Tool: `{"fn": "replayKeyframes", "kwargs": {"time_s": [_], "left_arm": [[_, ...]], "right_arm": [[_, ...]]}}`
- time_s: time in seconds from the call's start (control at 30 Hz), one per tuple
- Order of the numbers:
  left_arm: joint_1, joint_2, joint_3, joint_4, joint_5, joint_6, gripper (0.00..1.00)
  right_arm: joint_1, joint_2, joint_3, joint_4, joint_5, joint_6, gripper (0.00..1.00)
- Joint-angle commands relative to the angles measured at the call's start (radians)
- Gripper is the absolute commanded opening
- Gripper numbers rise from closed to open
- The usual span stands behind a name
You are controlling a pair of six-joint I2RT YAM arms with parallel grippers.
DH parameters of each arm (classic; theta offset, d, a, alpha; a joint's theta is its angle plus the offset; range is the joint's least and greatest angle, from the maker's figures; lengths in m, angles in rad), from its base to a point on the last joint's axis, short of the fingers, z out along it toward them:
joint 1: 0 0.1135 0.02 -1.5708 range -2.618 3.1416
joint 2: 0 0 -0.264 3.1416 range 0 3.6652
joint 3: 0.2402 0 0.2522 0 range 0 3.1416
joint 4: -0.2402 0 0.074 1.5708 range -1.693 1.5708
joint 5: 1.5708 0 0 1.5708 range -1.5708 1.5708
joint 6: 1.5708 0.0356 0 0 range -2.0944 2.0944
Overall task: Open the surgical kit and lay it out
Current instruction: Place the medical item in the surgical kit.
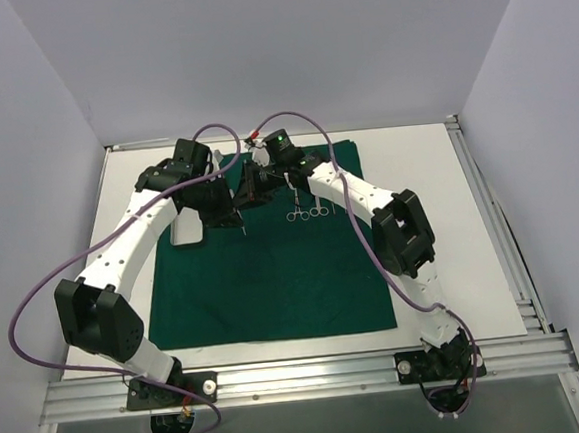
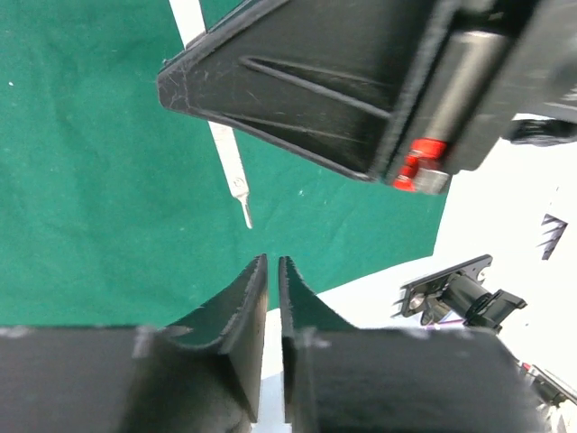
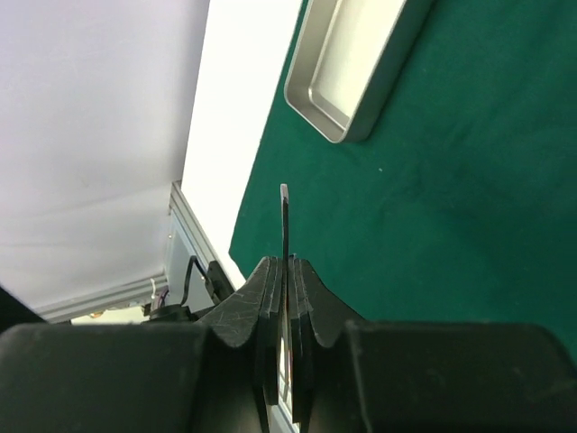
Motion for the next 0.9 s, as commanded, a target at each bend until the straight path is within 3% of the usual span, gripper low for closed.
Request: {"fn": "replayKeyframes", "kwargs": {"time_s": [0.0,0.07,0.23,0.6,0.87], "left_arm": [[0.002,-0.011,0.040,0.031,0.012,0.009,0.20],[0.007,-0.025,0.039,0.032,0.002,0.011,0.36],[0.039,-0.062,0.013,0.040,-0.015,0.020,0.54],[0.202,-0.196,-0.087,0.008,-0.015,0.072,0.61],[0.226,-0.246,-0.090,-0.028,-0.066,0.083,0.61]], "right_arm": [[-0.009,-0.078,-0.036,0.047,0.010,0.016,0.00],[-0.017,-0.090,-0.065,0.060,0.019,0.024,0.00],[-0.038,-0.116,-0.129,0.089,0.033,0.031,0.00],[-0.095,-0.096,-0.158,0.086,0.079,-0.008,0.00],[-0.144,0.005,-0.072,0.054,0.143,-0.070,0.00]]}}
